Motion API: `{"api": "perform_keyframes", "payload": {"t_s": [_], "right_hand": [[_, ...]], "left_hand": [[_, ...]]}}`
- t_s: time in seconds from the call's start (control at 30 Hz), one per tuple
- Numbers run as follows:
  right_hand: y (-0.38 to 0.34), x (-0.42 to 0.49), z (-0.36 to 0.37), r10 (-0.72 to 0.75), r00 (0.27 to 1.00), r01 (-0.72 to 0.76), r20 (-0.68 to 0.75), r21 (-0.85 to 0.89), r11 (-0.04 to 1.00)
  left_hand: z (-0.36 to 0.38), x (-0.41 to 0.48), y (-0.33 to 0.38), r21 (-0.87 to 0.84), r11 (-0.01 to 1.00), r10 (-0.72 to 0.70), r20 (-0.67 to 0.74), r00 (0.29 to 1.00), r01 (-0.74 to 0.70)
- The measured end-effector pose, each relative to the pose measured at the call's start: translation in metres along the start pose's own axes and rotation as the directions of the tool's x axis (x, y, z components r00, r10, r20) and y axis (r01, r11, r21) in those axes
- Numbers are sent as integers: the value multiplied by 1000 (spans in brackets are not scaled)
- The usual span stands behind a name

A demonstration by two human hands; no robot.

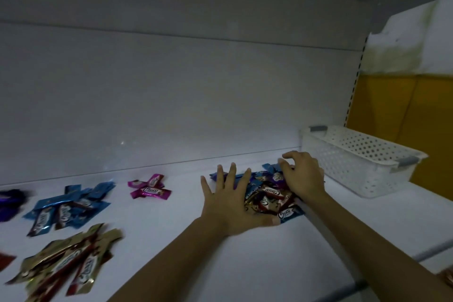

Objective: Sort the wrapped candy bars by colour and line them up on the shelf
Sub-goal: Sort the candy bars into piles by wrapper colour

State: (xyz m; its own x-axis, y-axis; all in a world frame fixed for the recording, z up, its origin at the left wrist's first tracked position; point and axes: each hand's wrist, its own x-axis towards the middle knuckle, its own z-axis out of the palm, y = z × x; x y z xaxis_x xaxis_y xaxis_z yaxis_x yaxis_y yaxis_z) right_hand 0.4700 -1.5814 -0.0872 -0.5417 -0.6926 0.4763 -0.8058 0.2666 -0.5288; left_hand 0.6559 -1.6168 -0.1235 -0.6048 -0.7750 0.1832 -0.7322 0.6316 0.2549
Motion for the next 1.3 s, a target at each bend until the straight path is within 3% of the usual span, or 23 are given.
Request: {"api": "perform_keyframes", "payload": {"t_s": [0.13,0.27,0.37,0.5,0.63,0.87,0.97,1.07,1.2,1.3], "right_hand": [[11,29,8,79,984,-51,157,-176,983],[18,42,21,246,920,-209,305,-152,966],[12,36,28,195,915,-127,353,-206,970],[-1,23,24,97,893,-54,440,-110,992],[-8,16,16,-10,906,83,422,-155,984],[-6,19,17,-6,947,38,320,-95,995],[-5,18,18,15,960,-6,279,-36,999],[-3,18,18,33,975,-53,222,83,995],[1,20,17,32,989,-75,145,302,950],[3,20,20,7,997,-35,80,350,936]], "left_hand": [[3,15,-1,-34,999,-36,-40,999,35],[5,20,-4,-65,995,-77,7,997,77],[4,18,-3,-59,997,-42,5,999,42],[2,13,-2,-69,996,56,-35,998,-59],[0,11,1,-28,986,163,-82,983,-166],[-5,16,8,151,958,274,-241,931,-243],[-19,29,13,364,862,430,-156,889,-353],[-37,42,11,454,787,504,-80,860,-419],[-51,48,6,385,841,458,-133,879,-380],[-62,46,-1,207,926,360,-225,905,-317]]}}
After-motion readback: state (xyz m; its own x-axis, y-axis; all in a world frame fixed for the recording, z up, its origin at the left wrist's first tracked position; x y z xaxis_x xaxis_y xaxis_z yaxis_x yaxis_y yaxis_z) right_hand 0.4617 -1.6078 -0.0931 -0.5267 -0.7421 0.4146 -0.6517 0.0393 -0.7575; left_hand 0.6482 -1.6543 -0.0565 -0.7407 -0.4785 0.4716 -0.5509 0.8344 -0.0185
